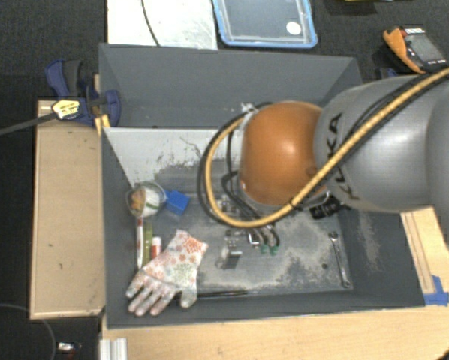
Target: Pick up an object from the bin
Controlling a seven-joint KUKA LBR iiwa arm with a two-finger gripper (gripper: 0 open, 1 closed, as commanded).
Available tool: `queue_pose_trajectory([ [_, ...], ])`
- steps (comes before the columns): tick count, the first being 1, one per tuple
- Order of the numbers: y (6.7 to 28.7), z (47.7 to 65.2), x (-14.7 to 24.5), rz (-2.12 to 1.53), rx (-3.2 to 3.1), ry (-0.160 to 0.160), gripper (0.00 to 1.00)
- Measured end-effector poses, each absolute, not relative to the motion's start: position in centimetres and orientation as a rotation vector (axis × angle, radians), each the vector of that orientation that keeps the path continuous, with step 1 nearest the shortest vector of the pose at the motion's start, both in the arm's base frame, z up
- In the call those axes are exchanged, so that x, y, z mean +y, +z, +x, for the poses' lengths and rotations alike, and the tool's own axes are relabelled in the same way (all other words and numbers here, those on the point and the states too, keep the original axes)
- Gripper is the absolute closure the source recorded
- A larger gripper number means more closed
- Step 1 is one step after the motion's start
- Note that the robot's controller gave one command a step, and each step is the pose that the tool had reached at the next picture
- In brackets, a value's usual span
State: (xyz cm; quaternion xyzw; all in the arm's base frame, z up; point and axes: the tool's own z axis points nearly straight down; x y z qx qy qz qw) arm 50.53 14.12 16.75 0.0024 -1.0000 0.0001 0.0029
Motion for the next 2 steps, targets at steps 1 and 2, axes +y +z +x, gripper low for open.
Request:
queue_pose_trajectory([
  [1,17.2,50.7,14.0,-0.002,-3.143,-0.002,0.00],
  [2,13.7,50.0,16.0,0.201,-3.145,-0.002,0.00],
])
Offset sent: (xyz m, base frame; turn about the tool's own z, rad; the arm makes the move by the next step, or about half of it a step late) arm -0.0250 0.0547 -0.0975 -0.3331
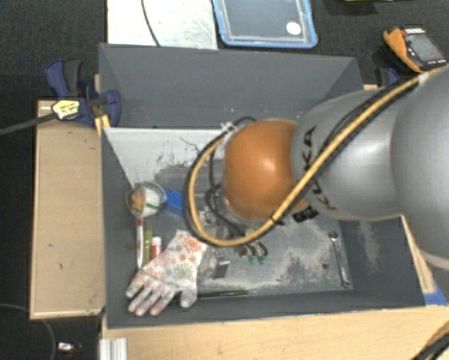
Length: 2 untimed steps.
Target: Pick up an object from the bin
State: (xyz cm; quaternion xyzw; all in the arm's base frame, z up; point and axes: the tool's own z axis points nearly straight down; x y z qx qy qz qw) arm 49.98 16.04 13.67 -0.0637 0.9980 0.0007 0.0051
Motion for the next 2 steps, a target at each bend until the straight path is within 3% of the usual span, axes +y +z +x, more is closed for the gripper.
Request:
queue_pose_trajectory([
  [1,11.7,49.3,20.6,-0.809,3.033,0.002,0.00],
  [2,10.0,48.6,23.6,-0.899,3.007,0.002,0.00],
])
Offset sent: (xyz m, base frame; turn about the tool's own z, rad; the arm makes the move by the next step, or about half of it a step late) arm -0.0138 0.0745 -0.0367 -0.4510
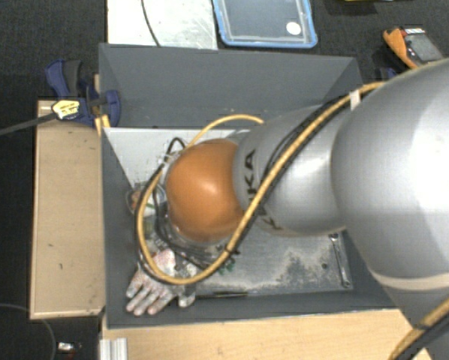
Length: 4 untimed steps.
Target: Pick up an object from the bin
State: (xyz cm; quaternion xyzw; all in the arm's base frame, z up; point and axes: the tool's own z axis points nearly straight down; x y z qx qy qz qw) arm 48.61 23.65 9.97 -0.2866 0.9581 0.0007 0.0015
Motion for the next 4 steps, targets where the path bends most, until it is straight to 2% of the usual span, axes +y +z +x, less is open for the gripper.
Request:
queue_pose_trajectory([
  [1,7.3,48.2,25.0,-1.459,2.774,-0.002,0.00],
  [2,6.9,48.2,25.1,-1.292,2.861,0.002,1.00],
  [3,7.0,48.2,25.0,-1.246,2.881,0.003,1.00],
  [4,9.1,47.9,24.9,-1.252,2.889,0.003,1.00],
])
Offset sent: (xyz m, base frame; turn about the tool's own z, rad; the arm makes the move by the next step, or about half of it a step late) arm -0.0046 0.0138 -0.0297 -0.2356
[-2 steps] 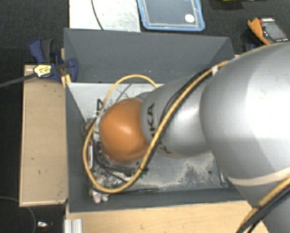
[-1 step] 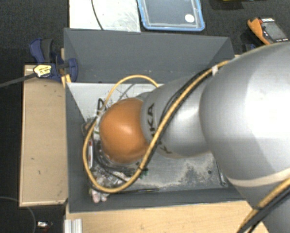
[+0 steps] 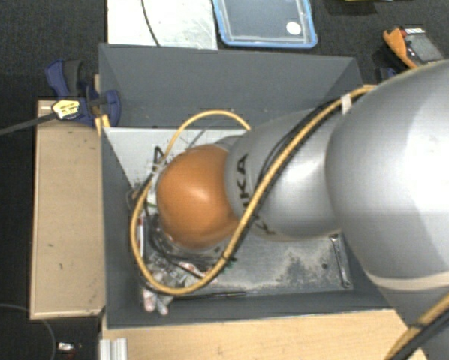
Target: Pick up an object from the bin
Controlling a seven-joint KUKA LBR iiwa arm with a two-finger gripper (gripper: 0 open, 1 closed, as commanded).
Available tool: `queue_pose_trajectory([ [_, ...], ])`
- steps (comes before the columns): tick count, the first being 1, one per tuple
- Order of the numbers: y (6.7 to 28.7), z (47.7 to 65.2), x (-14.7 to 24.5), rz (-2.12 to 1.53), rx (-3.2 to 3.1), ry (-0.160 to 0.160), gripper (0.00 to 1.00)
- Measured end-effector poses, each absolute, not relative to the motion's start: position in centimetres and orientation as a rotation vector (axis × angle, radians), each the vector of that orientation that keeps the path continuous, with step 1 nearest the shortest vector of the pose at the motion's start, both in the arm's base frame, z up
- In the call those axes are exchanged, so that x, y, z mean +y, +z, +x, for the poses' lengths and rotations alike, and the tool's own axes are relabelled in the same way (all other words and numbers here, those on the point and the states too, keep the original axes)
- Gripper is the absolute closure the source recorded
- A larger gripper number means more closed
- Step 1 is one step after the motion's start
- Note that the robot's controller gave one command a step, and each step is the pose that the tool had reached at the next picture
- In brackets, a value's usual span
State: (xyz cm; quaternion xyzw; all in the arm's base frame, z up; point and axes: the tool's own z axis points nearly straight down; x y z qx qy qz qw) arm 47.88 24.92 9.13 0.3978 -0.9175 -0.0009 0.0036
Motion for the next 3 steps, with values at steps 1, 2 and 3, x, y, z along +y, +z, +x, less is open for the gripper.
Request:
queue_pose_trajectory([
  [1,12.7,48.1,25.0,1.247,-2.887,-0.004,1.00],
  [2,16.2,48.0,25.0,1.244,-2.883,-0.005,1.00],
  [3,19.2,48.1,25.0,1.245,-2.884,-0.005,1.00],
])
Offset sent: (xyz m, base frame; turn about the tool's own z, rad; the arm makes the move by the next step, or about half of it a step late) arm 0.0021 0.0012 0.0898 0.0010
